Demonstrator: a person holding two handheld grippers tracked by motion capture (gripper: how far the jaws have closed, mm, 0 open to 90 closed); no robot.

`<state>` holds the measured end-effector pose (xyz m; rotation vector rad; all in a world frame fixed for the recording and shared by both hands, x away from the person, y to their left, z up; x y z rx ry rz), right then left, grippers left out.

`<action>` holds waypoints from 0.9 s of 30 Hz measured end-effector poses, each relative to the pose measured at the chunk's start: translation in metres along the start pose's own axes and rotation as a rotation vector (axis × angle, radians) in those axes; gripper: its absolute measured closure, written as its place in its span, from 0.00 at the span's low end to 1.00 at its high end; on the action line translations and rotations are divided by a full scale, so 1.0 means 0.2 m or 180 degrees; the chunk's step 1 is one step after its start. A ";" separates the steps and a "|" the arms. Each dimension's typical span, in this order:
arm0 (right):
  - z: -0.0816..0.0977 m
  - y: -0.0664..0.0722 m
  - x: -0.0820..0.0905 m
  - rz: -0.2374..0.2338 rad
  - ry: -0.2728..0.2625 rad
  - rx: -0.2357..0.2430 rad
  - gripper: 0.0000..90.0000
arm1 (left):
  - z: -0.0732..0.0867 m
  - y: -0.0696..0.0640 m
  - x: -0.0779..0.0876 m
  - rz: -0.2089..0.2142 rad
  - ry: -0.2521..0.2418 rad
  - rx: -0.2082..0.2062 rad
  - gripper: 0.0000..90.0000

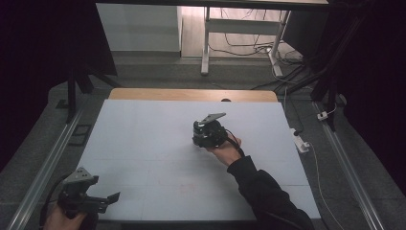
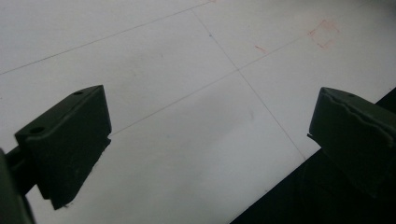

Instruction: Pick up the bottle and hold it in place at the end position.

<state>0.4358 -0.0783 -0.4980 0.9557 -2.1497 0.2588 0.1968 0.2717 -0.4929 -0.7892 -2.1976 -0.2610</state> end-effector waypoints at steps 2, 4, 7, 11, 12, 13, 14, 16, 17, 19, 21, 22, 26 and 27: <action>0.00 0.00 -0.02 0.0013 0.0008 -0.0008 0.59 | 0.00 0.00 0.00 0.0000 0.0001 -0.0002 0.00; 0.00 0.00 -0.03 0.0021 0.0017 -0.0007 0.59 | 0.00 0.00 0.00 0.0000 0.0000 -0.0006 0.00; 0.00 0.00 -0.06 0.0033 0.0024 0.0007 0.59 | 0.00 0.00 0.00 0.0004 -0.0003 -0.0003 0.00; 0.01 0.00 -0.08 0.0031 0.0050 0.0031 0.59 | 0.00 0.00 0.00 0.0001 0.0000 -0.0005 0.00; 0.01 0.01 -0.08 0.0031 0.0061 0.0036 0.59 | 0.00 0.00 0.00 0.0005 -0.0002 -0.0009 0.00; 0.01 0.01 -0.09 0.0028 0.0072 0.0042 0.59 | 0.00 0.00 0.00 0.0006 -0.0002 -0.0011 0.00; 0.02 0.01 -0.09 0.0027 0.0072 0.0040 0.59 | 0.00 0.00 0.00 0.0007 -0.0002 -0.0011 0.00; 0.02 0.01 -0.10 0.0032 0.0088 0.0048 0.59 | 0.00 0.00 0.00 0.0004 -0.0002 -0.0008 0.00; 0.02 0.02 -0.10 0.0032 0.0092 0.0054 0.59 | 0.00 0.00 0.00 0.0006 -0.0002 -0.0009 0.00; 0.03 0.01 -0.11 0.0035 0.0092 0.0067 0.59 | 0.00 0.00 0.00 0.0005 -0.0006 -0.0010 0.00; 0.03 0.01 -0.11 0.0035 0.0096 0.0070 0.59 | 0.00 0.00 0.00 0.0009 -0.0001 -0.0011 0.00; 0.03 0.01 -0.11 0.0037 0.0090 0.0072 0.59 | 0.00 0.00 0.00 0.0011 -0.0001 -0.0011 0.00; 0.04 0.02 -0.11 0.0045 0.0072 0.0067 0.59 | 0.00 0.00 0.00 0.0018 0.0001 -0.0013 0.00; 0.04 0.02 -0.11 0.0042 0.0066 0.0065 0.59 | 0.00 0.00 0.00 0.0022 0.0003 -0.0016 0.00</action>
Point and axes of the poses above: each handheld gripper's, and its own axes: x roughly backward along the jaws, z roughly out of its underside, y roughly to its left, the point moved 2 cm from there along -x, roughly forward along the jaws, and after that the axes turned 11 degrees about -x, right-handed, at the moved point
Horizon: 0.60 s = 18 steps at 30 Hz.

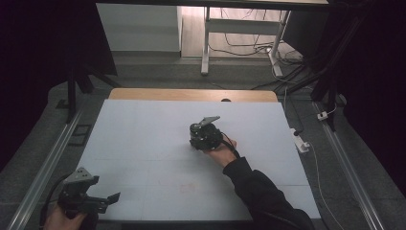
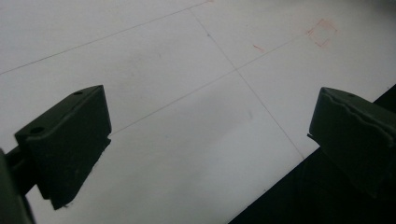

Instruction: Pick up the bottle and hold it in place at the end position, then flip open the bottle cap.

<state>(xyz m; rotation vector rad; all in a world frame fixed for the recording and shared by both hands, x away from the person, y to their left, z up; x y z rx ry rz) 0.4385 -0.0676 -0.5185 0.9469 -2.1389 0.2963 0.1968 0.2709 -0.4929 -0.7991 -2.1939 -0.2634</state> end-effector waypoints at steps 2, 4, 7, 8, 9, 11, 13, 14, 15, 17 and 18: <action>0.00 0.00 0.00 -0.0007 -0.0007 0.0008 0.59 | 0.00 0.00 0.00 0.0003 0.0008 -0.0010 0.00; 0.00 0.00 0.00 -0.0009 -0.0011 0.0008 0.59 | 0.00 0.00 0.00 0.0005 0.0015 -0.0026 0.00; 0.00 0.00 0.00 -0.0011 -0.0013 0.0013 0.59 | 0.00 0.00 0.00 0.0014 -0.0029 -0.0031 0.00; 0.00 0.00 0.00 -0.0014 -0.0014 0.0013 0.59 | 0.00 0.00 0.00 0.0029 -0.0049 -0.0026 0.00; 0.00 0.00 0.00 -0.0011 -0.0012 0.0028 0.59 | -0.01 0.00 0.00 0.0057 -0.0074 -0.0020 0.00; 0.00 0.00 0.00 -0.0013 -0.0014 0.0026 0.59 | -0.01 0.00 0.01 0.0084 -0.0102 -0.0019 0.00; 0.00 -0.01 0.00 -0.0017 -0.0016 0.0023 0.59 | -0.02 -0.01 0.00 0.0096 -0.0128 -0.0031 0.00; 0.00 -0.01 0.00 -0.0019 -0.0016 0.0022 0.59 | -0.02 -0.01 0.01 0.0104 -0.0131 -0.0042 0.00; 0.01 -0.01 0.00 -0.0019 -0.0018 0.0023 0.59 | -0.02 -0.01 0.01 0.0108 -0.0142 -0.0052 0.00; 0.01 -0.01 0.00 -0.0021 -0.0020 0.0023 0.59 | -0.02 0.00 0.01 0.0102 -0.0172 -0.0078 0.00; 0.01 -0.01 0.00 -0.0022 -0.0019 0.0023 0.59 | -0.03 0.00 0.00 0.0106 -0.0183 -0.0093 0.00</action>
Point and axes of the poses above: each handheld gripper's, and its own axes: x roughly backward along the jaws, z roughly out of its underside, y roughly to its left, the point moved 2 cm from there along -x, roughly forward along the jaws, and after that the axes turned 11 degrees about -x, right-handed, at the moved point
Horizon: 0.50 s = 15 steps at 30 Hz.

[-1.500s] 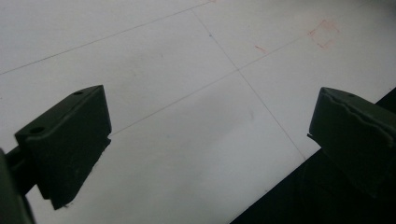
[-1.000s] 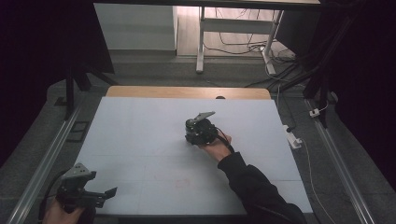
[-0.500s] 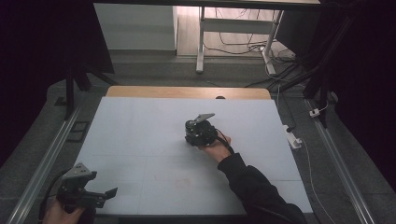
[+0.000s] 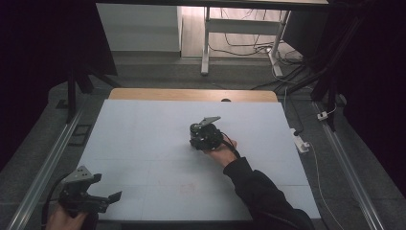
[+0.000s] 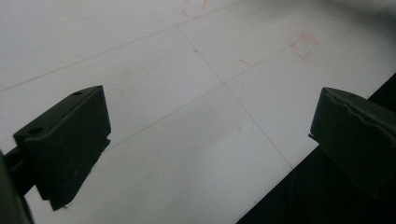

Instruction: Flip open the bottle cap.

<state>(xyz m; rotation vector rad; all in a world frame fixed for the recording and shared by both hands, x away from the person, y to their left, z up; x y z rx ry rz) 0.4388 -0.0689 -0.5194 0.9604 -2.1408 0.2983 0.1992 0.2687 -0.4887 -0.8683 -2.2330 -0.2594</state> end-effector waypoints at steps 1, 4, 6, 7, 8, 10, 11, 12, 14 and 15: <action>0.00 0.00 0.00 -0.0001 -0.0001 0.0002 0.59 | 0.00 0.00 0.00 0.0010 -0.0007 -0.0014 0.00; 0.00 0.00 0.00 -0.0009 -0.0007 0.0005 0.59 | 0.00 0.00 -0.01 0.0064 -0.0024 -0.0048 0.00; 0.00 0.00 0.00 -0.0013 -0.0013 0.0005 0.59 | -0.01 0.00 -0.02 0.0109 -0.0029 -0.0069 0.00; 0.00 0.00 0.00 -0.0017 -0.0014 0.0005 0.59 | -0.01 0.00 -0.02 0.0122 -0.0028 -0.0078 0.00; 0.00 0.00 0.00 -0.0022 -0.0019 0.0002 0.59 | -0.02 0.00 -0.02 0.0128 -0.0027 -0.0093 0.00; 0.00 0.00 0.00 -0.0026 -0.0019 0.0003 0.59 | -0.03 0.00 -0.03 0.0129 -0.0058 -0.0125 0.00; 0.00 0.00 0.00 -0.0027 -0.0019 0.0004 0.59 | -0.03 0.00 -0.03 0.0138 -0.0077 -0.0138 0.00; 0.00 0.00 0.00 -0.0029 -0.0019 0.0006 0.59 | -0.04 0.00 -0.03 0.0157 -0.0095 -0.0153 0.00; 0.00 0.00 0.00 -0.0032 -0.0018 0.0008 0.59 | -0.05 -0.01 -0.04 0.0186 -0.0131 -0.0173 0.00; 0.00 0.00 0.00 -0.0033 -0.0018 0.0010 0.59 | -0.05 -0.01 -0.05 0.0199 -0.0139 -0.0181 0.00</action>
Point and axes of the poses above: each handheld gripper's, and its own axes: x roughly backward along the jaws, z roughly out of its underside, y roughly to its left, the point moved 2 cm from there along -x, roughly forward along the jaws, and after that the axes turned 11 degrees about -x, right-handed, at the moved point
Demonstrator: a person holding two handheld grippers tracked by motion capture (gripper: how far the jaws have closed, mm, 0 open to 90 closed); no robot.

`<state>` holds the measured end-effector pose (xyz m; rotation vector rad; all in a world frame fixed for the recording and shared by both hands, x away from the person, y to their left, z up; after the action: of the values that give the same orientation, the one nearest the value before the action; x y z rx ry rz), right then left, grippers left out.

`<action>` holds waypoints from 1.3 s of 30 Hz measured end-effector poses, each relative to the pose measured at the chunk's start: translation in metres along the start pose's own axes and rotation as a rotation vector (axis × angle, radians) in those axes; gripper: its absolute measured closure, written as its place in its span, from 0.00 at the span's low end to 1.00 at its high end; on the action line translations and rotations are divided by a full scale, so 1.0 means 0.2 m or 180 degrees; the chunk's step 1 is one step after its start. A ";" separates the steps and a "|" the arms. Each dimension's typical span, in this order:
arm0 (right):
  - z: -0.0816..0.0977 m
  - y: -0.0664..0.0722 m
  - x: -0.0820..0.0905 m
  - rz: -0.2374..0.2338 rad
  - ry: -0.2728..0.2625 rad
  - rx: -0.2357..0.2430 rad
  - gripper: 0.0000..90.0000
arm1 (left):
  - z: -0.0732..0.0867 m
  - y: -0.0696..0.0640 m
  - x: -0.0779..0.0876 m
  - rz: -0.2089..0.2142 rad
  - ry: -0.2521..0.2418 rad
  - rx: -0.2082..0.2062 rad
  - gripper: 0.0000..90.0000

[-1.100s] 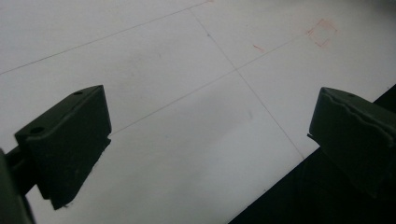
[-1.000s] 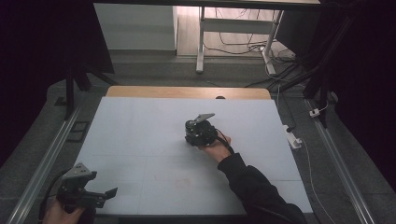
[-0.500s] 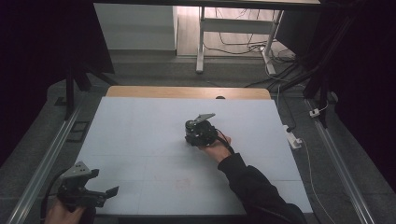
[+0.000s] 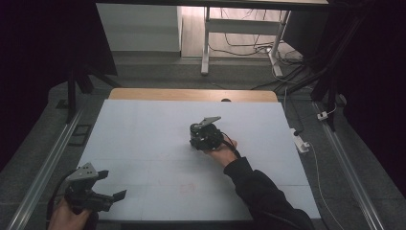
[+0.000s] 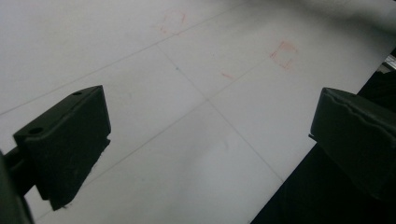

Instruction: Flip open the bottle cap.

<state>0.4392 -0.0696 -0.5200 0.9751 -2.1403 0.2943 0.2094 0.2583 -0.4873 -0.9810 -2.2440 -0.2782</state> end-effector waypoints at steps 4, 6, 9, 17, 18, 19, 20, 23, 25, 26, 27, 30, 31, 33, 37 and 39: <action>0.00 0.00 0.00 -0.0005 -0.0002 0.0012 0.59 | -0.02 0.01 -0.03 0.0018 -0.0012 0.0009 0.00; 0.00 0.00 0.00 -0.0005 -0.0001 0.0010 0.59 | -0.02 0.02 -0.04 0.0018 -0.0029 0.0032 0.00; 0.00 0.00 0.00 -0.0010 0.0002 0.0012 0.59 | -0.04 0.03 -0.06 0.0053 -0.0054 0.0043 0.00; 0.00 0.00 0.00 -0.0018 0.0001 0.0029 0.59 | -0.12 0.03 -0.15 0.0128 -0.0013 -0.0111 0.00; 0.00 0.00 0.00 -0.0018 0.0001 0.0030 0.59 | -0.13 0.03 -0.16 0.0135 0.0006 -0.0147 0.00; 0.00 0.00 0.00 -0.0019 0.0000 0.0031 0.59 | -0.14 0.03 -0.18 0.0141 0.0008 -0.0168 0.00; 0.00 0.00 0.00 -0.0020 0.0001 0.0031 0.59 | -0.15 0.03 -0.19 0.0161 0.0001 -0.0181 0.00; 0.00 0.00 0.00 -0.0023 0.0002 0.0033 0.59 | -0.19 0.03 -0.22 0.0220 -0.0059 -0.0192 0.00; 0.00 0.00 0.00 -0.0025 0.0005 0.0030 0.59 | -0.22 0.03 -0.23 0.0231 -0.0068 -0.0217 0.00; 0.00 0.00 0.00 -0.0026 0.0005 0.0030 0.59 | -0.23 0.03 -0.24 0.0240 -0.0074 -0.0228 0.00; 0.00 0.00 0.00 -0.0026 0.0004 0.0037 0.59 | -0.25 0.03 -0.25 0.0250 -0.0074 -0.0234 0.00; 0.00 0.00 0.00 -0.0028 0.0006 0.0039 0.59 | -0.29 0.03 -0.28 0.0245 -0.0068 -0.0290 0.00; 0.00 0.00 0.00 -0.0028 0.0006 0.0041 0.59 | -0.29 0.03 -0.28 0.0245 -0.0068 -0.0290 0.00; 0.00 0.00 0.00 -0.0026 0.0003 0.0042 0.59 | -0.32 0.03 -0.31 0.0262 -0.0073 -0.0331 0.00; 0.00 0.00 0.00 -0.0025 0.0004 0.0043 0.59 | -0.36 0.03 -0.35 0.0281 -0.0116 -0.0487 0.00; 0.00 0.00 0.00 -0.0025 0.0004 0.0044 0.59 | -0.38 0.03 -0.36 0.0295 -0.0122 -0.0540 0.00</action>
<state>0.4399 -0.0699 -0.5200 0.9908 -2.1355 0.3060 0.2876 0.1884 -0.4766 -1.1847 -2.2299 -0.4170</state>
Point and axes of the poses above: each handheld gripper's, and its own axes: x roughly backward along the jaws, z roughly out of its underside, y roughly to its left, the point moved 2 cm from there along -x, roughly forward along the jaws, and after that the axes turned 11 degrees about -x, right-handed, at the moved point
